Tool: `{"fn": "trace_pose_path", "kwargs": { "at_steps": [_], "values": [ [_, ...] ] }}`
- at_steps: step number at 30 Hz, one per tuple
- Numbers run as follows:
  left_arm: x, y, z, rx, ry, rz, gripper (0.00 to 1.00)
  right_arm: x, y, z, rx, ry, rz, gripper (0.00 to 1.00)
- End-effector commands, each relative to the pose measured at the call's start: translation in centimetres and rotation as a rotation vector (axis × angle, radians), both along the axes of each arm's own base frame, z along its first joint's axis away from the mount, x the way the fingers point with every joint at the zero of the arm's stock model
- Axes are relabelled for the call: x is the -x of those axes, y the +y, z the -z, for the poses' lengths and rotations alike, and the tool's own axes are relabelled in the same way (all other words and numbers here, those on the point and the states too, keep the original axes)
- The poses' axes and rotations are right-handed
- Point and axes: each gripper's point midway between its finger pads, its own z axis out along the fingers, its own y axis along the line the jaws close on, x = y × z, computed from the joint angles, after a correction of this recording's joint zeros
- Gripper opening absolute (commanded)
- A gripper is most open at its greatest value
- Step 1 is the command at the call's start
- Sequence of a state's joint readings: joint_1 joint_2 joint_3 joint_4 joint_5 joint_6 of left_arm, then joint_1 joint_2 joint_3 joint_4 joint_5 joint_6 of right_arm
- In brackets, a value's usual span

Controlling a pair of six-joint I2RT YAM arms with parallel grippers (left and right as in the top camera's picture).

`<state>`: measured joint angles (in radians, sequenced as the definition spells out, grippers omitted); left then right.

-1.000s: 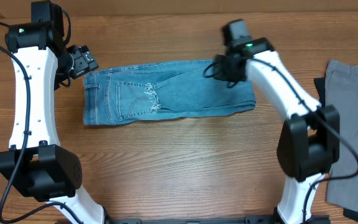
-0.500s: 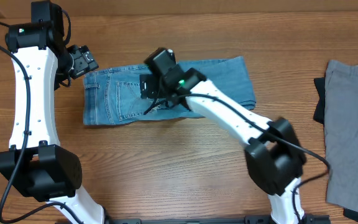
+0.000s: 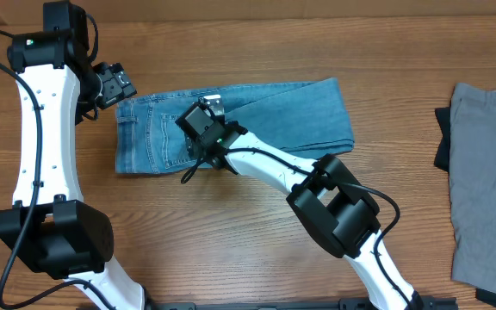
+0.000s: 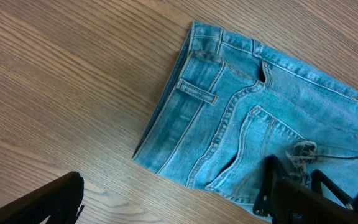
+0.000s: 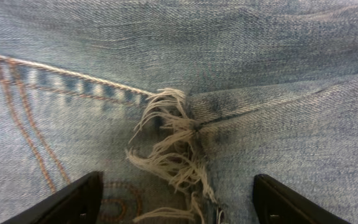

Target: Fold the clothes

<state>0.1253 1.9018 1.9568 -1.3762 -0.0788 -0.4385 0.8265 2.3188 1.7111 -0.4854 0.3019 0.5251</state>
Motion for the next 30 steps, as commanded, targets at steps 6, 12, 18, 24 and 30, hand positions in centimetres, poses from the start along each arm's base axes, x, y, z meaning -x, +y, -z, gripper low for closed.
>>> {"fn": "trace_pose_path", "kwargs": {
  "at_steps": [6, 12, 18, 24, 30],
  "values": [
    [0.0, 0.2, 0.1, 0.0, 0.002, -0.001, 1.0, -0.7, -2.8, 1.3, 0.204, -0.048, 0.022, 0.79],
    [0.0, 0.2, 0.1, 0.0, 0.002, 0.0, 1.0, -1.9, -2.3, -1.8, 0.223, -0.091, 0.019, 0.79],
    [0.0, 0.2, 0.1, 0.0, 0.002, -0.001, 1.0, -1.8, -2.1, -1.0, 0.216, -0.078, 0.016, 0.78],
    [0.0, 0.2, 0.1, 0.0, 0.002, -0.001, 1.0, -1.4, -0.8, -0.5, 0.154, -0.046, -0.016, 0.73],
    [0.0, 0.2, 0.1, 0.0, 0.002, -0.001, 1.0, -1.9, -1.3, 0.5, 0.142, -0.066, 0.0, 0.73]
  ]
}}
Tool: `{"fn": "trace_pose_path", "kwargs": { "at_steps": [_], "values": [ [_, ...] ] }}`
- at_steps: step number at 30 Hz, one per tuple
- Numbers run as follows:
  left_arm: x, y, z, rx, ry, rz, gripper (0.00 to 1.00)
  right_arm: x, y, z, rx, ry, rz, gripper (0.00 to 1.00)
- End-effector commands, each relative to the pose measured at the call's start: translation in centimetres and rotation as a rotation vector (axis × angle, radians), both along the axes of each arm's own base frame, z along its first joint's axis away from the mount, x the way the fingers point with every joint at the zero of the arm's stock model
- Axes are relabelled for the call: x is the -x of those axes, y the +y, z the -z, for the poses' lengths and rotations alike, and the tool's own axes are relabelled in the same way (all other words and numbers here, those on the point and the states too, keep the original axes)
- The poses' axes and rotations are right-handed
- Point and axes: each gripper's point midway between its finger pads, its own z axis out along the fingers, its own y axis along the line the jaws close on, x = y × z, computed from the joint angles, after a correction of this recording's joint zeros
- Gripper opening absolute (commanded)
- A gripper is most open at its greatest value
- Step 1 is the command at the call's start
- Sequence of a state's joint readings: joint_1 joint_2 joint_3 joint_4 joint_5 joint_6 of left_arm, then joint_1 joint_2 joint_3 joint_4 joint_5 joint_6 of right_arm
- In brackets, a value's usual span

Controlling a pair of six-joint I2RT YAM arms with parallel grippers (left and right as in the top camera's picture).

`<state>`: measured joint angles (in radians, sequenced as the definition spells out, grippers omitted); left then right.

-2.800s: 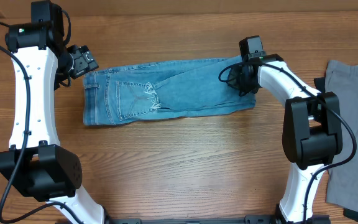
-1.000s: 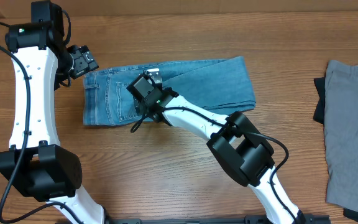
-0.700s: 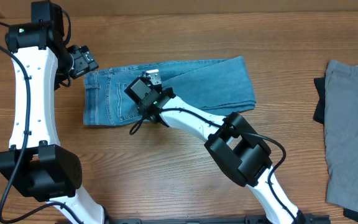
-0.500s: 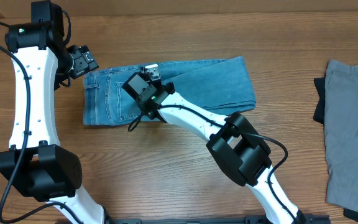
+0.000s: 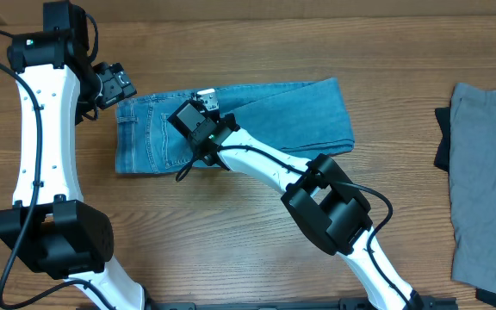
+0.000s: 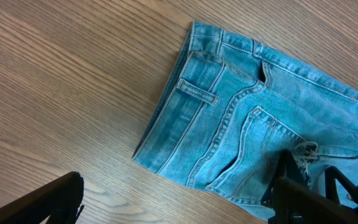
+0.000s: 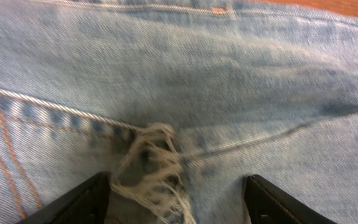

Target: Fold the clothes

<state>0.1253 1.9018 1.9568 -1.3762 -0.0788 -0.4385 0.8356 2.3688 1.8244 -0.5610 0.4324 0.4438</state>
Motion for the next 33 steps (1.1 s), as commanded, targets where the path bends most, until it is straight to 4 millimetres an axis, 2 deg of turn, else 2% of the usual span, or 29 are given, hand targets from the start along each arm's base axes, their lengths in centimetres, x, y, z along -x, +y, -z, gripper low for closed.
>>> {"fn": "trace_pose_path", "kwargs": {
  "at_steps": [1, 12, 17, 21, 27, 31, 33],
  "values": [
    [0.0, 0.2, 0.1, 0.0, 0.002, -0.001, 1.0, -0.1, -1.1, 1.8, 0.014, 0.021, 0.014, 0.74],
    [0.0, 0.2, 0.1, 0.0, 0.002, -0.001, 1.0, -0.2, -2.2, 3.1, 0.021, 0.028, 0.028, 0.73],
    [0.0, 0.2, 0.1, 0.0, 0.002, -0.001, 1.0, 0.0, -2.5, 3.9, 0.027, 0.033, 0.03, 0.68],
    [0.0, 0.2, 0.1, 0.0, 0.002, -0.001, 1.0, 0.0, -2.6, 3.9, 0.033, 0.034, 0.024, 0.64],
    [0.0, 0.2, 0.1, 0.0, 0.002, -0.001, 1.0, -0.1, -2.7, 3.8, 0.054, 0.023, 0.007, 0.63],
    [0.0, 0.2, 0.1, 0.0, 0.002, -0.001, 1.0, -0.8, -3.6, 3.2, 0.139, -0.025, -0.014, 0.57],
    [0.0, 0.2, 0.1, 0.0, 0.002, -0.001, 1.0, -0.9, -3.7, 3.0, 0.155, -0.026, -0.021, 0.43]
  ]
}}
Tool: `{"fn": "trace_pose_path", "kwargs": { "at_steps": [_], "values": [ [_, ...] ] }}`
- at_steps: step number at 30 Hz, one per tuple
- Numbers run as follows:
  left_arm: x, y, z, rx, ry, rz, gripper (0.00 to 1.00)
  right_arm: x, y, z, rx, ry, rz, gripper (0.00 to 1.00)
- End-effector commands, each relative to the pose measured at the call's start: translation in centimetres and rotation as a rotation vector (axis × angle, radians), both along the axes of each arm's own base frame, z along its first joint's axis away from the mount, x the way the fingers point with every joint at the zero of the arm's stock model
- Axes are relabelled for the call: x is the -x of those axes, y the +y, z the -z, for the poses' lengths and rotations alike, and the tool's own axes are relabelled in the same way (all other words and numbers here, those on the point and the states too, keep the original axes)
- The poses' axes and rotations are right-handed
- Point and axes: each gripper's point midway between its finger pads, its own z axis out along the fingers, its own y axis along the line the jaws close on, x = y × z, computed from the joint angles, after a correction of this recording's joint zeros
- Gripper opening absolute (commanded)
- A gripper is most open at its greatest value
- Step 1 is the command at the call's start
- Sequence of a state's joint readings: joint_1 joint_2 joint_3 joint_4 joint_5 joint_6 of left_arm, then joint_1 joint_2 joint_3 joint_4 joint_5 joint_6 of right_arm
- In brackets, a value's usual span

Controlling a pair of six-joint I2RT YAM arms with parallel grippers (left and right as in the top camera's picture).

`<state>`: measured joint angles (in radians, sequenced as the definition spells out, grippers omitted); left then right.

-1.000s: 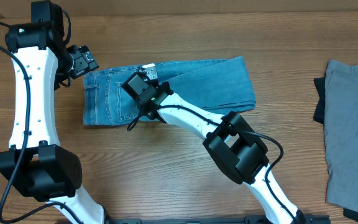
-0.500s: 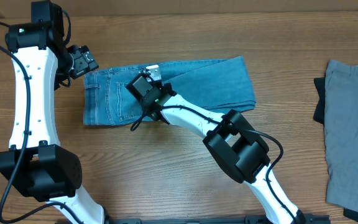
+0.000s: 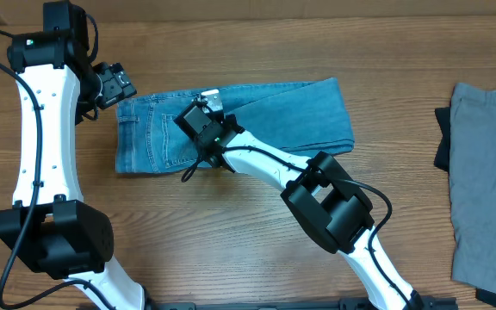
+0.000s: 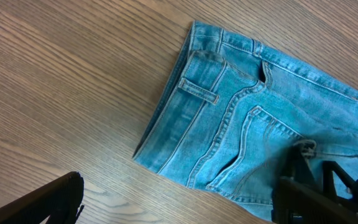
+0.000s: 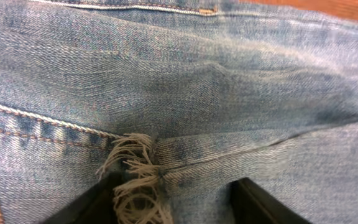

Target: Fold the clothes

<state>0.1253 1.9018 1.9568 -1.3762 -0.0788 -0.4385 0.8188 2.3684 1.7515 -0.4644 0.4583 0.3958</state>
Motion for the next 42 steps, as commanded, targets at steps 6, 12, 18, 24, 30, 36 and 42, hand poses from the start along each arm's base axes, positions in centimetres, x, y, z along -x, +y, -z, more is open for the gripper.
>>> {"fn": "trace_pose_path", "kwargs": {
  "at_steps": [6, 12, 18, 24, 30, 36, 42],
  "values": [
    [0.0, 0.2, 0.1, 0.0, 0.002, -0.001, 1.0, -0.2, -2.4, 1.7, 0.127, 0.006, -0.014, 0.07],
    [0.0, 0.2, 0.1, 0.0, 0.002, -0.001, 1.0, -1.1, -1.5, -0.3, 0.106, -0.018, -0.019, 0.04],
    [0.0, 0.2, 0.1, 0.0, 0.002, -0.001, 1.0, -3.0, 0.6, -6.7, 0.028, -0.094, -0.015, 0.04],
    [0.0, 0.2, 0.1, 0.0, 0.002, -0.001, 1.0, -3.6, 2.2, -8.6, -0.053, -0.118, -0.033, 0.04],
    [0.0, 0.2, 0.1, 0.0, 0.002, -0.001, 1.0, -3.5, 2.7, -8.2, -0.103, -0.098, -0.012, 0.04],
    [0.0, 0.2, 0.1, 0.0, 0.002, -0.001, 1.0, -3.0, 3.2, -7.8, -0.124, -0.067, -0.038, 0.04],
    [0.0, 0.2, 0.1, 0.0, 0.002, -0.001, 1.0, -2.6, 3.6, -7.8, -0.135, -0.05, -0.057, 0.77]
  ]
}}
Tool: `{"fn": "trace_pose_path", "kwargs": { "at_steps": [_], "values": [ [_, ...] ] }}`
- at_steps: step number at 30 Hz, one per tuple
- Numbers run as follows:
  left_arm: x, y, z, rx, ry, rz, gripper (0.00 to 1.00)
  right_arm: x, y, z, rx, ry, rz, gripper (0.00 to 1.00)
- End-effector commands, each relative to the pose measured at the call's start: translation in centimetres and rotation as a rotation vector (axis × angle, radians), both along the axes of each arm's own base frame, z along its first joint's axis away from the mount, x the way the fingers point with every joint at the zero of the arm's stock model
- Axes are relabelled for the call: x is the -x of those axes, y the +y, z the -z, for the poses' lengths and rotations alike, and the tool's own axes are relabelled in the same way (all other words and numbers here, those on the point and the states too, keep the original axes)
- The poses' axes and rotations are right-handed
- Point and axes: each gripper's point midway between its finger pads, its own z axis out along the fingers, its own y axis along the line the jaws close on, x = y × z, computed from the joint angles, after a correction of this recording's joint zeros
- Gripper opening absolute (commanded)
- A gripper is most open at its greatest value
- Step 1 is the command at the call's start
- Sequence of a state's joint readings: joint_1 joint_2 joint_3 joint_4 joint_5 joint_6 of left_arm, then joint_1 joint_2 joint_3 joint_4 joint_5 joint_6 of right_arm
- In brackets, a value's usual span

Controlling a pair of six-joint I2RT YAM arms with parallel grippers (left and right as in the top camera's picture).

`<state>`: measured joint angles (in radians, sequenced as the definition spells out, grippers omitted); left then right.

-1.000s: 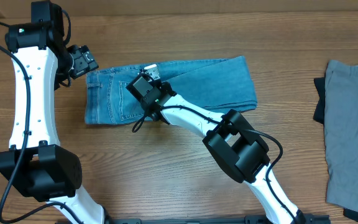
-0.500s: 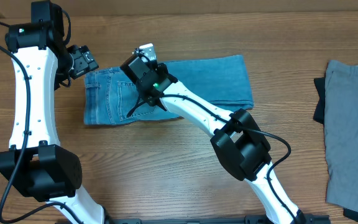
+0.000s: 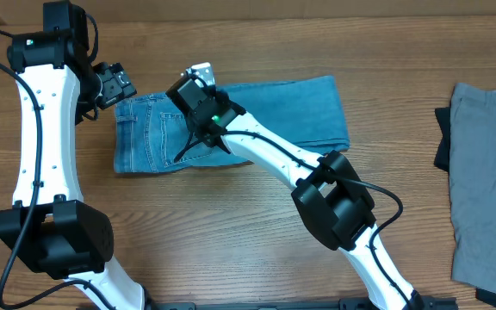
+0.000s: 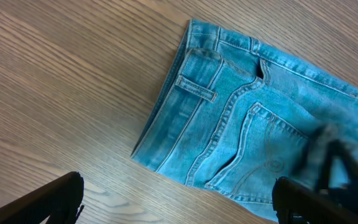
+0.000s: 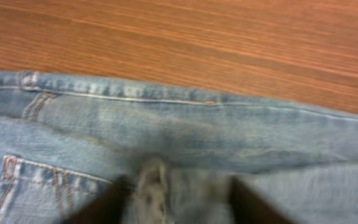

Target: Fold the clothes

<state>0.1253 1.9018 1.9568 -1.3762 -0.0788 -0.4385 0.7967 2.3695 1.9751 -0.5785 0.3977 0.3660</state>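
Blue jeans (image 3: 291,112) lie folded lengthwise across the far half of the table, waist to the left. My right gripper (image 3: 198,88) is above the seat area, shut on the frayed hem (image 5: 154,186) of a leg and holding it off the cloth; that view is blurred. Its fingers (image 5: 118,200) stand close on either side of the fringe. My left gripper (image 3: 114,84) hovers open beside the waist (image 4: 185,87), over bare wood, fingers (image 4: 61,196) wide apart and empty.
A grey garment (image 3: 489,172) lies spread at the table's right edge, with a dark one (image 3: 442,138) under its left side. Wooden tabletop (image 3: 231,232) runs along the front, crossed by both arm bases.
My right gripper has risen and moved toward the far edge with the frayed hem in it. The far strip of table now shows in its view. The left arm has not moved.
My right gripper's fingers stood wide apart around the frayed hem lying on the jeans. At each later moment they were closer around the fringe. Now they hold it, raised off the denim. The left gripper stayed open by the waist throughout.
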Motion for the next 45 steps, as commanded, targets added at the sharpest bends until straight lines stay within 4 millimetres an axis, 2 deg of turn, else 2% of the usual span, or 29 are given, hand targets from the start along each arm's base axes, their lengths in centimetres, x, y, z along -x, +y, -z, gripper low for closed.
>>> {"fn": "trace_pose_path", "kwargs": {
  "at_steps": [1, 3, 5, 8, 11, 15, 18, 19, 20, 21, 22, 27, 31, 34, 38, 41, 45],
  "values": [
    [0.0, 0.2, 0.1, 0.0, 0.002, -0.001, 1.0, 0.2, 1.3, -1.6, -0.043, -0.01, -0.024, 0.8],
    [0.0, 0.2, 0.1, 0.0, 0.002, -0.001, 1.0, 0.3, 1.3, -2.6, -0.049, -0.021, -0.027, 0.87],
    [0.0, 0.2, 0.1, 0.0, 0.002, -0.001, 1.0, 0.4, 1.1, -3.9, -0.058, -0.029, -0.027, 0.87],
    [0.0, 0.2, 0.1, 0.0, 0.002, -0.001, 1.0, 0.7, -0.5, -6.1, -0.058, -0.022, -0.005, 0.87],
    [0.0, 0.2, 0.1, 0.0, 0.002, -0.001, 1.0, 0.7, -3.2, -7.6, -0.067, 0.014, 0.07, 0.87],
    [0.0, 0.2, 0.1, 0.0, 0.002, -0.001, 1.0, 0.4, -7.9, -9.7, -0.084, 0.074, 0.149, 0.87],
    [0.0, 0.2, 0.1, 0.0, 0.002, -0.001, 1.0, 0.3, -11.2, -10.6, -0.084, 0.118, 0.19, 0.87],
    [0.0, 0.2, 0.1, 0.0, 0.002, -0.001, 1.0, 0.2, -13.0, -10.7, -0.085, 0.148, 0.215, 0.87],
    [0.0, 0.2, 0.1, 0.0, 0.002, -0.001, 1.0, 0.0, -14.7, -10.6, -0.086, 0.18, 0.229, 0.86],
    [0.0, 0.2, 0.1, 0.0, 0.002, -0.001, 1.0, -0.3, -17.5, -10.2, -0.102, 0.241, 0.237, 0.81],
    [0.0, 0.2, 0.1, 0.0, 0.002, -0.001, 1.0, -0.6, -19.1, -9.9, -0.122, 0.279, 0.236, 0.8],
    [0.0, 0.2, 0.1, 0.0, 0.002, -0.001, 1.0, -1.4, -26.1, -9.3, -0.246, 0.405, 0.231, 0.72],
    [0.0, 0.2, 0.1, 0.0, 0.002, -0.001, 1.0, -1.3, -31.7, -9.0, -0.298, 0.451, 0.28, 0.71],
    [0.0, 0.2, 0.1, 0.0, 0.002, -0.001, 1.0, -0.6, -36.3, -7.5, -0.305, 0.492, 0.354, 0.71],
    [0.0, 0.2, 0.1, 0.0, 0.002, -0.001, 1.0, 1.3, -38.1, -5.0, -0.323, 0.564, 0.296, 0.72],
    [0.0, 0.2, 0.1, 0.0, 0.002, -0.001, 1.0, 2.7, -38.3, -2.7, -0.394, 0.607, 0.22, 0.72],
    [0.0, 0.2, 0.1, 0.0, 0.002, -0.001, 1.0, 2.9, -38.2, -1.0, -0.539, 0.598, 0.197, 0.71]
  ]
}}
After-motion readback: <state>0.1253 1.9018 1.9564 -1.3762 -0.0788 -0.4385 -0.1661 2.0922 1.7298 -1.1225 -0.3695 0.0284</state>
